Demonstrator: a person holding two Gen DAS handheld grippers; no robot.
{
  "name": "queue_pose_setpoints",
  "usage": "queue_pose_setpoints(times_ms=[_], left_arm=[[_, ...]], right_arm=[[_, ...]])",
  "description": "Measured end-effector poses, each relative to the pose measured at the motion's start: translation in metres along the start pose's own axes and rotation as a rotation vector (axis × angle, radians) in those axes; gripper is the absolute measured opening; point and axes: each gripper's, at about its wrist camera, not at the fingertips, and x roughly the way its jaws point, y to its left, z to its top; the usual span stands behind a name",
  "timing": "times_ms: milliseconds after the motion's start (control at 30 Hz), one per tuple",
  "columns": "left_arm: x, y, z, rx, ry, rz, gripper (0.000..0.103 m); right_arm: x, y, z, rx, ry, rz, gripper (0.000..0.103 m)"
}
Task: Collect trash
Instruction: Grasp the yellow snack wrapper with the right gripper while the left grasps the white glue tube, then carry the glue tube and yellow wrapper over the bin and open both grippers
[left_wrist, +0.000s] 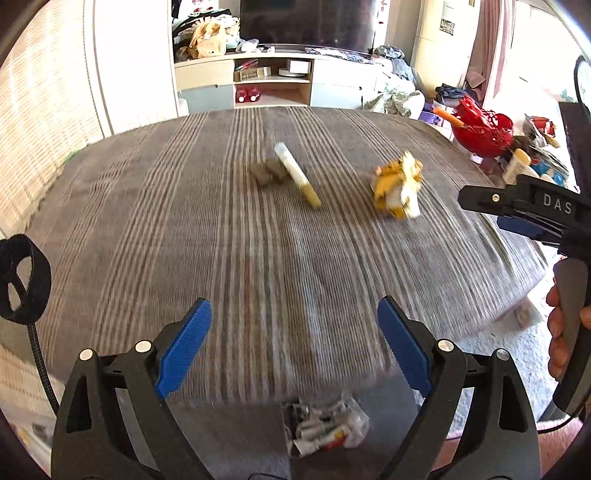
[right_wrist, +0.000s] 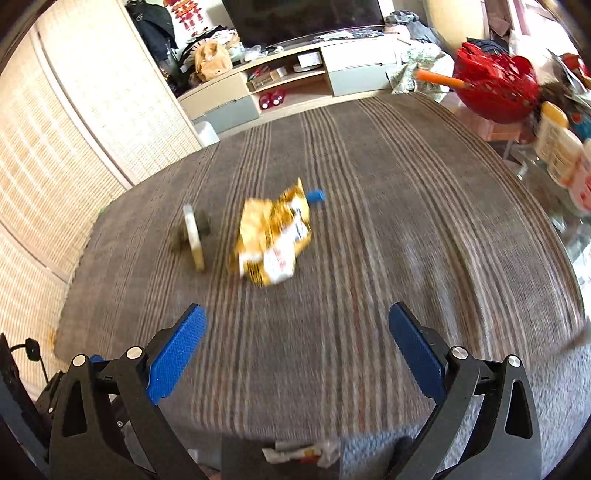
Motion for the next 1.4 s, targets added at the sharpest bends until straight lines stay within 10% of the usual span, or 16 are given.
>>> queue_pose_setpoints(times_ms=[400, 600, 833, 1000, 1167, 1400], left_arm=[[0.060, -0.005, 0.043, 0.012, 0.033, -0.017, 0.086], [0.087, -0.007, 0.060, 0.008, 0.043, -0.013, 0.086], [0.111, -0.006, 0.080, -0.003, 0.035, -0.026, 0.084], [0.126, -0.006, 0.093, -0.010, 0.051, -0.022, 0.066], [0.140, -0.007, 0.099, -0.004, 0.073, 0.001, 0.019], [0.127, -0.006, 0.083, 0.000, 0.081, -0.008, 0.012]], right_arm=[[0.070, 0.010, 0.041, 0.029, 0.048, -0.003, 0.098], [0.095, 0.008, 0.040, 0.037, 0.099, 0.051, 0.067], [0.081, -0.017, 0.042, 0.031, 0.043, 0.004, 0.062], [0.080, -0.036, 0.043, 0.070, 0.043, 0.021, 0.062], [0.078, -0.032, 0.041, 0.045, 0.042, 0.016, 0.062], [0.074, -0.025, 0.037, 0.046, 0.057, 0.034, 0.062]])
